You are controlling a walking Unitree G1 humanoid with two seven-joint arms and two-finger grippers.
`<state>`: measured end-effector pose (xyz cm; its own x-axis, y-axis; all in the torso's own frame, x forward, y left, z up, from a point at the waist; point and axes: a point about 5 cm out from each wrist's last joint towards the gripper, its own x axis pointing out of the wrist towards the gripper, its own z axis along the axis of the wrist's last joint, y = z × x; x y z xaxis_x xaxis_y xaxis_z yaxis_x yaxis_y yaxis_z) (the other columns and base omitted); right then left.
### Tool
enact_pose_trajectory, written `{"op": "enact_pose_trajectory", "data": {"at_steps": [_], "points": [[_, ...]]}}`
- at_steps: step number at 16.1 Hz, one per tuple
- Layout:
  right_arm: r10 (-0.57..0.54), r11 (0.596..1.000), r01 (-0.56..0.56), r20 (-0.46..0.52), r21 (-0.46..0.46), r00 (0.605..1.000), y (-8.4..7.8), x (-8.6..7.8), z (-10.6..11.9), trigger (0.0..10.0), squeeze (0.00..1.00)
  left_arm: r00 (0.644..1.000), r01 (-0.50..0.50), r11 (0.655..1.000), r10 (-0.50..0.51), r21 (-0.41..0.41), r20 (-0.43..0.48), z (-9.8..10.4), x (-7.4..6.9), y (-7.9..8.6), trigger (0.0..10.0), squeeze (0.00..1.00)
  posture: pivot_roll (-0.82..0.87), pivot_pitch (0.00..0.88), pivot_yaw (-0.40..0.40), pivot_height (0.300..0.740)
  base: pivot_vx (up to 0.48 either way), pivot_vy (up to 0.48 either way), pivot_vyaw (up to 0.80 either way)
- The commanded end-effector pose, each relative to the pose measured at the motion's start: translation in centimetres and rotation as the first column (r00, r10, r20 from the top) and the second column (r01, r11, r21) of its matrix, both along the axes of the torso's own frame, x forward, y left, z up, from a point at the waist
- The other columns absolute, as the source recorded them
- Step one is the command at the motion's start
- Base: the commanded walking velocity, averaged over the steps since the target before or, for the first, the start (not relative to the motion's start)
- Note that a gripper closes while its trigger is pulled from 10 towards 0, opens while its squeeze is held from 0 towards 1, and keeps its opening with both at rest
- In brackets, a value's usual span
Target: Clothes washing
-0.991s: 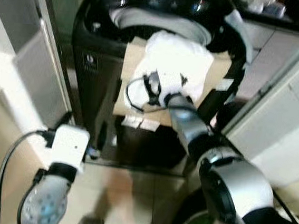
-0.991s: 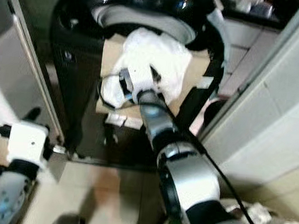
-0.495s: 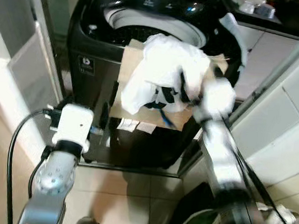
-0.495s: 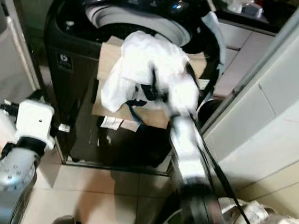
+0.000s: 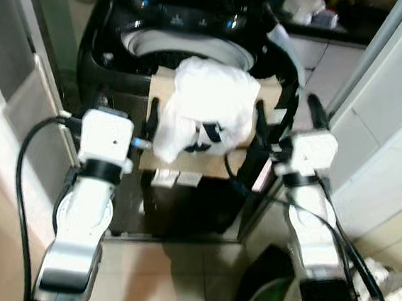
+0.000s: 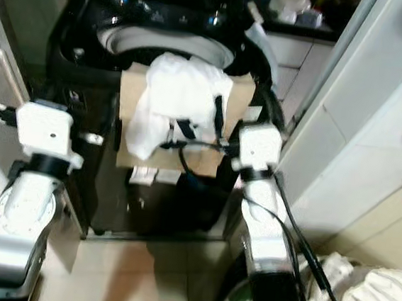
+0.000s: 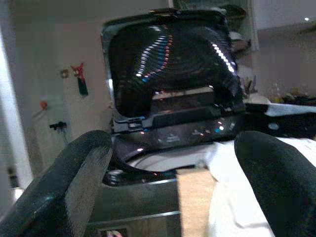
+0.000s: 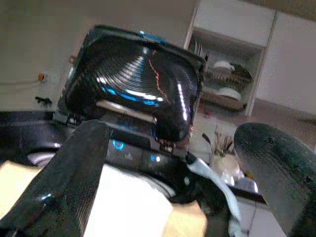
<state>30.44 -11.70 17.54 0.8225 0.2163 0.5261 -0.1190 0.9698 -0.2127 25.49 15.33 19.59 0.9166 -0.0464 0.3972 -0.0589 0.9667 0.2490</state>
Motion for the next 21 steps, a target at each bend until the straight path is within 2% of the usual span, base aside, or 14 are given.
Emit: {"op": "enact_pose_trajectory", "data": {"at_steps": [1,2,5,9,10,12,14,16,18,20,21], "points": [[-0.001,1.0,0.001,-0.01,-0.006,1.0,0.1,0.5,0.1,10.0,0.0,1.0,-0.02,1.0,0.019,-0.022,-0.003,0.0,0.3,0.2,10.0,0.0,0.03,0.0,-0.063,0.74,0.281,0.39,0.0],[0.006,1.0,-0.006,-0.015,-0.007,1.0,0.2,1.4,0.7,10.0,0.0,1.0,-0.022,1.0,0.022,-0.009,0.001,0.0,0.4,0.1,10.0,0.0,0.04,0.0,-0.071,0.74,0.0,0.435,0.0],[0.021,1.0,-0.022,-0.026,-0.014,0.999,0.5,1.8,0.9,10.0,0.0,1.0,-0.015,1.0,0.015,0.011,-0.018,-0.3,0.5,-0.3,10.0,0.0,0.05,0.0,-0.077,0.74,0.197,0.397,0.0],[0.04,0.999,-0.039,-0.07,0.016,0.997,1.3,2.4,0.4,10.0,0.0,0.994,0.093,0.988,-0.085,0.123,-0.07,-0.8,1.2,-2.1,10.0,0.0,0.05,0.0,-0.075,0.74,0.472,0.0,0.0],[0.039,0.999,-0.038,-0.073,0.015,0.997,1.3,2.4,0.2,10.0,0.0,0.991,0.121,0.977,-0.109,0.176,-0.08,-0.9,1.4,-2.7,10.0,0.0,0.05,0.0,-0.074,0.74,0.409,-0.247,0.0],[0.037,0.999,-0.036,-0.082,0.013,0.996,1.3,2.4,0.0,10.0,0.0,0.989,0.139,0.967,-0.125,0.211,-0.08,-0.9,1.5,-3.1,10.0,0.0,0.05,0.0,-0.068,0.74,0.383,-0.283,0.0],[0.03,0.999,-0.029,-0.089,0.014,0.996,1.4,2.5,-0.3,10.0,0.0,0.986,0.159,0.966,-0.143,0.203,-0.09,-1.1,1.8,-3.5,10.0,0.0,0.05,0.0,-0.059,0.74,0.0,0.0,0.0],[0.024,1.0,-0.023,-0.084,0.015,0.996,1.4,2.6,-0.2,10.0,0.0,0.986,0.16,0.964,-0.147,0.212,-0.073,-0.8,1.9,-3.5,10.0,0.0,0.05,0.0,-0.058,0.74,0.0,-0.435,0.0],[0.01,1.0,-0.01,-0.078,0.01,0.997,1.2,2.9,0.1,10.0,0.0,0.983,0.178,0.966,-0.168,0.185,-0.068,-0.7,1.8,-3.6,10.0,0.0,0.05,0.0,-0.056,0.74,0.0,-0.448,0.0],[0.016,1.0,-0.016,-0.114,0.0,0.993,1.3,3.3,-0.3,10.0,0.0,0.984,0.171,0.971,-0.16,0.165,-0.075,-0.8,1.7,-3.5,10.0,0.0,0.05,0.0,-0.057,0.74,0.0,-0.441,0.0],[0.037,0.999,-0.035,-0.166,0.016,0.985,1.6,3.7,-0.7,10.0,0.0,0.986,0.156,0.978,-0.146,0.142,-0.079,-0.9,1.7,-3.2,10.0,0.0,0.06,0.0,-0.058,0.74,0.0,0.0,0.0]]}}
